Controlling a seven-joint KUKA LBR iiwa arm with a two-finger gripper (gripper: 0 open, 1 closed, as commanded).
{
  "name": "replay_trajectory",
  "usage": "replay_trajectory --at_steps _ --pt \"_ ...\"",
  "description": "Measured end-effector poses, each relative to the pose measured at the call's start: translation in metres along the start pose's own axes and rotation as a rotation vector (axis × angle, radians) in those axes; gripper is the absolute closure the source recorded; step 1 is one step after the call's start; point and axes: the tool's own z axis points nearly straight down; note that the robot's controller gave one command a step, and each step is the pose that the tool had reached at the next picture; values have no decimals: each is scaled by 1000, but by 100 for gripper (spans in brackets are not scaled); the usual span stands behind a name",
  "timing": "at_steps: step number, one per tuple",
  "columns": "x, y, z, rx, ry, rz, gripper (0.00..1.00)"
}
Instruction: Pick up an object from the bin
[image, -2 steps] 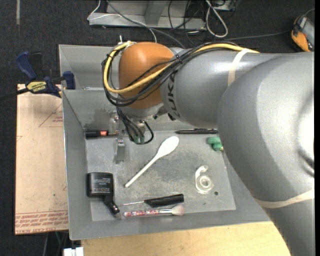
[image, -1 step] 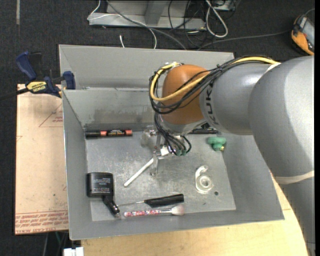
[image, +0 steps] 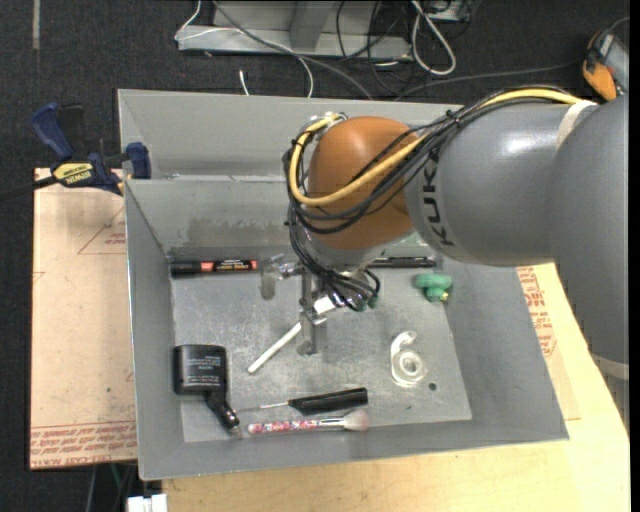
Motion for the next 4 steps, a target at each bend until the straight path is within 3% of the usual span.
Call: replay_trajectory --at_steps 1,2,3,4 --pt "-5 -64 42 4 11 150 0" --pt "-6 -63 71 -1 -3 -166 0" --pt "4 -110 70 3 4 27 100" --pt "4 -110 70 3 4 27 100"
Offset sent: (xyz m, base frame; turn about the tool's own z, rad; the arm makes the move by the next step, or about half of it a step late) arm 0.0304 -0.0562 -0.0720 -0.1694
